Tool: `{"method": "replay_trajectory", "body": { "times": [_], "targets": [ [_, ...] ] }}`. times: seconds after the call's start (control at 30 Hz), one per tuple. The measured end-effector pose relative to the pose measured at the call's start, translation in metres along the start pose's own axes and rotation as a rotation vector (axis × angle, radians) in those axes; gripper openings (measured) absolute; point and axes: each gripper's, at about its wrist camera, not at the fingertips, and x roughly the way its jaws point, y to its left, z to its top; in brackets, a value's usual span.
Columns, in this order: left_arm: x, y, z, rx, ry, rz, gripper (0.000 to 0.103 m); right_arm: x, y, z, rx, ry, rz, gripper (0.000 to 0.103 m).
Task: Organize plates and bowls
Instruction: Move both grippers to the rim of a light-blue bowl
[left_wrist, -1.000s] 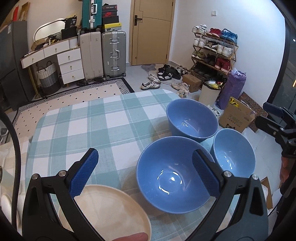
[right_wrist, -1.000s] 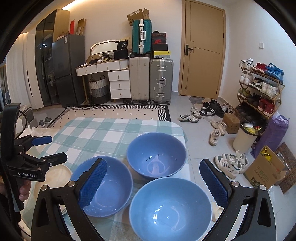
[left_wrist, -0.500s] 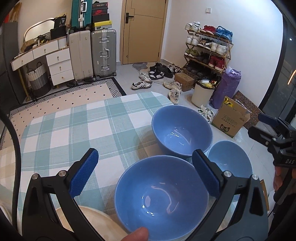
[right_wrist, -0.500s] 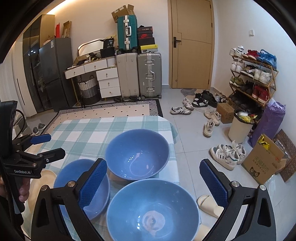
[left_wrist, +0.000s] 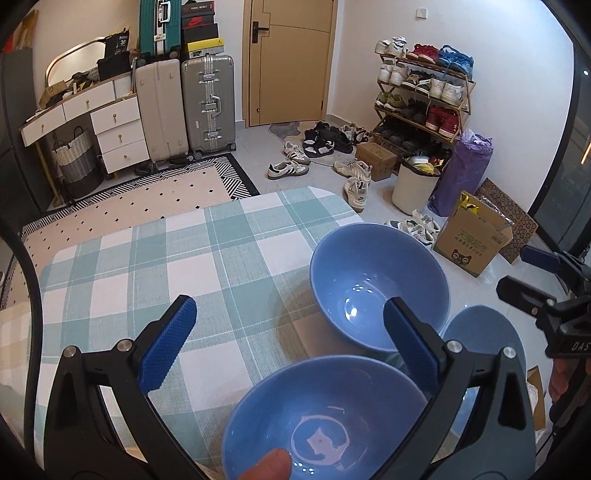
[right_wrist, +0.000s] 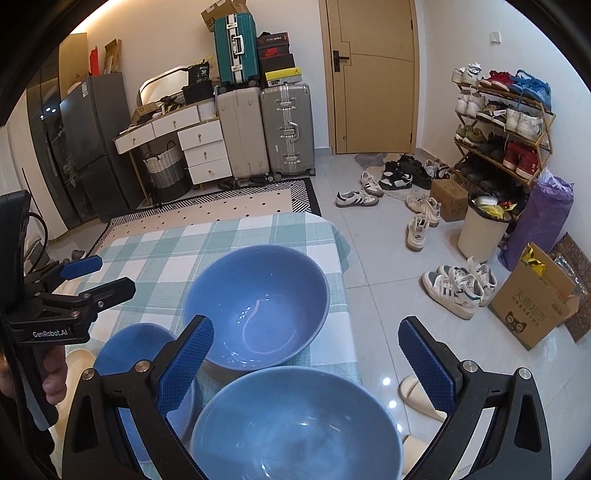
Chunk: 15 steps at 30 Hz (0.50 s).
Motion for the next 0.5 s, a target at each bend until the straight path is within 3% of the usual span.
{"method": "replay_trajectory", "body": {
  "times": [0.1, 0.5],
  "targets": [
    [0.010, -0.002, 0.003, 0.005, -0.022, 0.006, 0.100, 0.012, 0.001, 0.003, 0.001, 0.015, -0.001, 0.102],
    [0.060, -0.008, 0.006, 0.030, 0.074, -0.022, 0.100, 0.061, -0.009, 0.005, 0.033, 0.097, 0.006, 0.102]
  ]
}}
